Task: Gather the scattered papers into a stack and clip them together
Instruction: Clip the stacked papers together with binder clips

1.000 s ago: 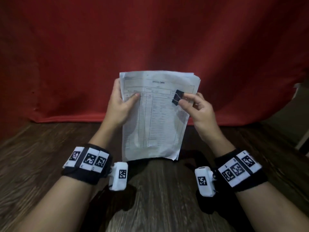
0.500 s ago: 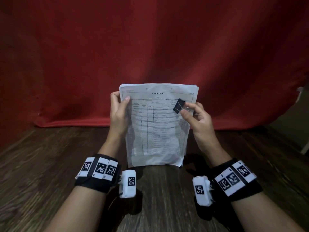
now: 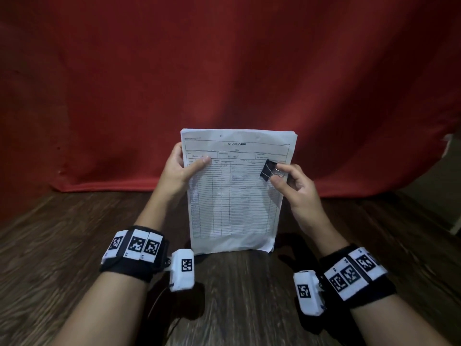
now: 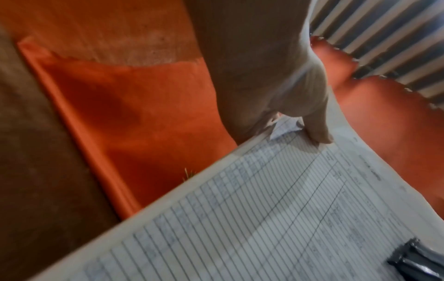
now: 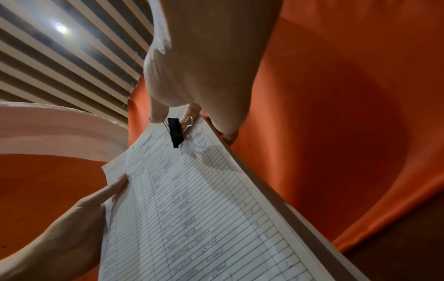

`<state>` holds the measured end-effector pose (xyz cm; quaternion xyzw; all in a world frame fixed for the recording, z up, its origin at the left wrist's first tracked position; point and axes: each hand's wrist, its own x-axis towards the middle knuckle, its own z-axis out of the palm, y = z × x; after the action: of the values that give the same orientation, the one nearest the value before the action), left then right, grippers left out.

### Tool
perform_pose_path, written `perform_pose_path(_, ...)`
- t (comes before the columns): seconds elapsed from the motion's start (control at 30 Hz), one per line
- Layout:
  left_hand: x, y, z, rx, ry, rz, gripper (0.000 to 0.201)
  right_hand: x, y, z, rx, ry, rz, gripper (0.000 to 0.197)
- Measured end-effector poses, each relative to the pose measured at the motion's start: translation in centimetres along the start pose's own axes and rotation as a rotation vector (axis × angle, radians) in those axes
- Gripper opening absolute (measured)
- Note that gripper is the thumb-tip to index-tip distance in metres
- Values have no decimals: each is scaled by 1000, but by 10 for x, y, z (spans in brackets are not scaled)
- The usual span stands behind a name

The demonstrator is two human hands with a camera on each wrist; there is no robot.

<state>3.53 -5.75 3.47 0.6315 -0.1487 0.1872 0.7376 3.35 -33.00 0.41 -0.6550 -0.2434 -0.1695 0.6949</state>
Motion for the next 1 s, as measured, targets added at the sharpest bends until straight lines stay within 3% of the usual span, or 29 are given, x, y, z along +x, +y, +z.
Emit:
perform_pose_path(0.07, -2, -1, 2, -122, 20, -46, 40, 1, -2, 2, 6, -7, -20, 32)
perform_pose_path(0.17, -2, 0, 3, -182, 75, -3, 30, 2, -5, 3, 16, -2, -59, 34)
perform_pose_path(0.3, -10, -7, 4, -114, 102, 58, 37, -2, 4, -1, 4, -29, -13, 34)
perform_pose_path(0.5, -18, -13, -6, -127, 76, 24, 43, -9, 15, -2, 9, 1, 53, 45)
perform_pose_path(0.67, -24, -8, 22, 99, 269, 240, 4, -15, 7, 20, -97, 121, -37, 42)
perform_pose_path(0.8, -30, -17, 49, 324, 451, 344, 10, -22, 12, 41, -298, 263, -162, 37)
perform_pose_path(0.87, -34, -21, 52, 309, 443, 349, 10, -25, 16, 42, -313, 260, -140, 38)
perform_pose_path(1.0, -29, -14, 27, 246, 330, 320, 42, -27, 16, 29, -279, 184, -71, 40)
